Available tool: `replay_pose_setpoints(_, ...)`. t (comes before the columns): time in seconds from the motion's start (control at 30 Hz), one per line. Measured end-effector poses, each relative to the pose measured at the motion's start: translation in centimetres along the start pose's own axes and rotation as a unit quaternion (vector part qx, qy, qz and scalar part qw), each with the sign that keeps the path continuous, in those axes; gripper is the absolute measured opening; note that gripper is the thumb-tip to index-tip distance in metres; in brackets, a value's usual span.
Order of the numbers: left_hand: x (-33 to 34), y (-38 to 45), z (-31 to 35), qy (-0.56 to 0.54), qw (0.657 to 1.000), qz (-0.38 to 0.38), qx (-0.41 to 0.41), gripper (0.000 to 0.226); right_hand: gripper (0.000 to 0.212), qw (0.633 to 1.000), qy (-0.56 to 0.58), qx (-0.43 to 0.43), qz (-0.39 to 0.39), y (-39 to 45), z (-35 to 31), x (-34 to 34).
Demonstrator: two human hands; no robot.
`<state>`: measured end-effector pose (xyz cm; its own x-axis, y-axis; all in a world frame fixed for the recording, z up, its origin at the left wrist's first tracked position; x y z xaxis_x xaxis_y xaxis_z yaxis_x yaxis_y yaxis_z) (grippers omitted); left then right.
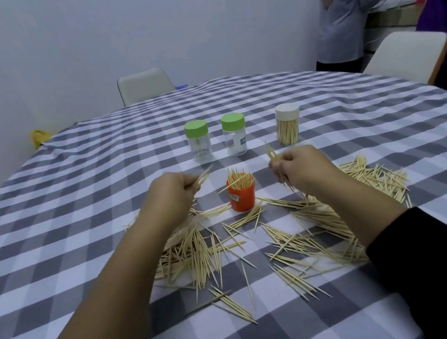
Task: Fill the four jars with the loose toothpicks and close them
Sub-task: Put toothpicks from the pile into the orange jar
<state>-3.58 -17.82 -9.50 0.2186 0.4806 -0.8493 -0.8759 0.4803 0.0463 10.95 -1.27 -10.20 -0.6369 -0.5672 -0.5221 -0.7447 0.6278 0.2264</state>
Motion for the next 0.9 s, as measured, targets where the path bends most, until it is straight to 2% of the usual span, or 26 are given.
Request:
replay_pose_setpoints(0.07,-0.6,0.4,0.0,-0.12,0.993,0.005,-0.015,0.027,0.02,0.994,0.101,0.003,0.048,0.4,-0.2,-0.1)
replay_pose_setpoints(0.13,-1.0,0.9,-0.1,-0.254,0.967,0.004,-0.036,0.026,0.017,0.981,0.177,0.002,0.078,0.9,-0.3,0.3)
replay_pose_setpoints(0.23,-0.9,1.4,0.3,-0.423,0.905,-0.004,-0.048,0.025,0.019,0.955,0.273,-0.012,0.115,1.4,-0.7,1.2)
replay_pose_setpoints(0.33,0.1,0.9,1.1,-0.566,0.823,-0.035,-0.045,0.029,0.017,0.932,0.33,-0.03,0.146,1.4,-0.5,2.0)
replay_pose_setpoints(0.4,0.9,0.5,1.3,-0.623,0.78,-0.046,-0.042,0.033,0.017,0.922,0.349,-0.049,0.16,1.4,-0.3,2.3)
replay_pose_setpoints(0.47,1.5,0.3,1.4,-0.648,0.759,-0.051,-0.037,0.034,0.016,0.912,0.371,-0.063,0.165,1.4,-0.2,2.5)
replay_pose_setpoints(0.6,2.2,0.1,1.5,-0.639,0.767,-0.048,-0.031,0.035,0.017,0.904,0.384,-0.1,0.159,1.3,-0.9,3.0)
replay_pose_setpoints(0.9,4.0,0.3,1.6,-0.584,0.81,-0.059,-0.021,0.028,0.017,0.929,0.326,-0.105,0.143,0.9,-0.5,4.3)
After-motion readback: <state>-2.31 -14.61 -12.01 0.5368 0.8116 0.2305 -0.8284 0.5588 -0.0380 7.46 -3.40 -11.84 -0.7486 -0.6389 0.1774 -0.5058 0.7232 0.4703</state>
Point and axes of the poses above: each hand's wrist, its own y-axis towards the middle knuckle, its own x-axis out of the palm, z = x × y, the point moved 7 cm from there along y, towards the middle knuckle, and after that the axes turned 15 degrees about -x, right-handed, at the moved point
